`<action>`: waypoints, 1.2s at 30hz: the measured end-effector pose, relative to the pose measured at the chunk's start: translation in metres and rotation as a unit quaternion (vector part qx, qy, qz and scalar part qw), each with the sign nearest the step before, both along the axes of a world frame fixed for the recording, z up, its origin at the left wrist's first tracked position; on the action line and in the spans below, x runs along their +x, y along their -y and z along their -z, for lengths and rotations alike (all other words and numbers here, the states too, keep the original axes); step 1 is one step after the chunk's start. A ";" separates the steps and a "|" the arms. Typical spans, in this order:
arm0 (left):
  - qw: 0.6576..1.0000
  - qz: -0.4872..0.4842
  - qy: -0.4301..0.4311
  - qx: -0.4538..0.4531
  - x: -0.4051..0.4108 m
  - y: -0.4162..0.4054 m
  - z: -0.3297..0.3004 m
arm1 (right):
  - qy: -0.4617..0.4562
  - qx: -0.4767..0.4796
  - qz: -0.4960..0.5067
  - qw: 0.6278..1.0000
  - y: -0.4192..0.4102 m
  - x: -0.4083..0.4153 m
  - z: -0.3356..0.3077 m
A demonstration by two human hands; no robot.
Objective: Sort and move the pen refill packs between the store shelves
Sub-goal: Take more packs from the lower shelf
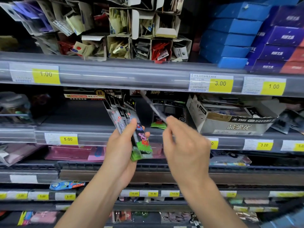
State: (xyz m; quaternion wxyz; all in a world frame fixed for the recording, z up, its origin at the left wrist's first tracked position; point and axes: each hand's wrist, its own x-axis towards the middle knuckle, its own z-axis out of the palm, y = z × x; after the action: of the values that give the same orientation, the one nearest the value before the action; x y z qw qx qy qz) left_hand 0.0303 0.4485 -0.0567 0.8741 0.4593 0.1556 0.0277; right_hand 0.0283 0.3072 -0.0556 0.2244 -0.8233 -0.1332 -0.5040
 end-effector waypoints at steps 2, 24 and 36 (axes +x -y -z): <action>1.000 0.022 0.016 -0.010 -0.002 0.002 -0.002 | 0.000 -0.008 -0.055 0.998 -0.007 -0.028 0.010; 0.997 -0.020 0.001 -0.072 -0.009 -0.015 -0.011 | -0.386 -0.104 0.095 0.912 -0.048 0.073 -0.014; 0.999 -0.040 -0.020 -0.013 -0.002 -0.020 0.000 | -0.292 -0.035 0.079 0.952 -0.027 0.062 -0.022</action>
State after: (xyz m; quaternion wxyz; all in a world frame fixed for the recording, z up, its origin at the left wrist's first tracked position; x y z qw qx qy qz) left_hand 0.0285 0.4684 -0.0565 0.8750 0.4417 0.1917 0.0514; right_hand 0.0908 0.3340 -0.0339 0.1837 -0.9499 -0.0139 -0.2525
